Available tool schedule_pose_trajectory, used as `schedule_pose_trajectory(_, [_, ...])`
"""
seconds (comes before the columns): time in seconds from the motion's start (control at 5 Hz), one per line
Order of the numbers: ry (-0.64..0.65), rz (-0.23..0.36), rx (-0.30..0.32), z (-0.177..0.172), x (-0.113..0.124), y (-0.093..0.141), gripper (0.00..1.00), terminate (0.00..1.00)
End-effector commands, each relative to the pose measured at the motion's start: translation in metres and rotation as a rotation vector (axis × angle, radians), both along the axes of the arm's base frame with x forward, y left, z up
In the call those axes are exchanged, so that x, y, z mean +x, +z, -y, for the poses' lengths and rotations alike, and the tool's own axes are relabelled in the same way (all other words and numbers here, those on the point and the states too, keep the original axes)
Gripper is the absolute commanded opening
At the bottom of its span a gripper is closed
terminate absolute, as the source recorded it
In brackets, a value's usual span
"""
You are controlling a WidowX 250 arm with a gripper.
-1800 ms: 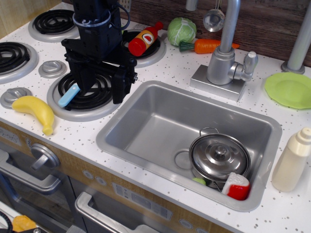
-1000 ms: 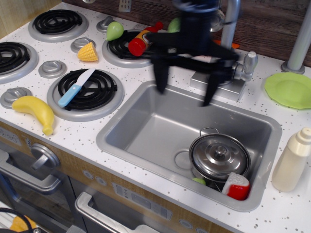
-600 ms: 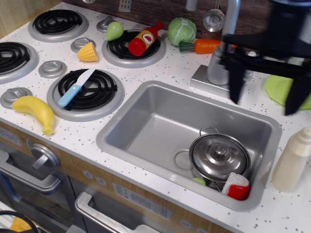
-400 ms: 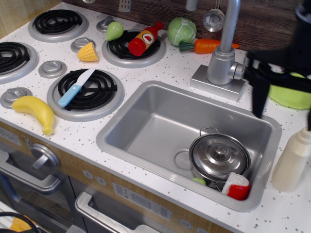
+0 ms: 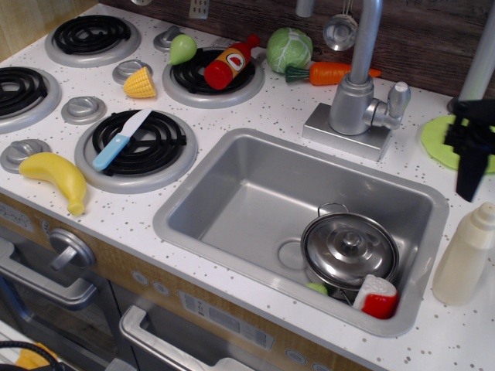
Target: Put detergent in sink
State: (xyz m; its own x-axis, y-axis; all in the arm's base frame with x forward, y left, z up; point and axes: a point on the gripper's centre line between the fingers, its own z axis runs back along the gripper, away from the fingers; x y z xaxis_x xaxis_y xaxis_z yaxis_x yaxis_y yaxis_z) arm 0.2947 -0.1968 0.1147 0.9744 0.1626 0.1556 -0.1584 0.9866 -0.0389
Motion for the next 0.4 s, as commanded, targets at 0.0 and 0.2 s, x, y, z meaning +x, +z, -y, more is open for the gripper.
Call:
schedule_pose_trajectory(0.0, [0.017, 0.15, -0.062, -0.004, 0.006, 0.001, 1.0, 0.0])
schedule_pose_trajectory(0.2, [0.035, 0.191, -0.078, -0.007, 0.009, -0.011, 1.0, 0.0])
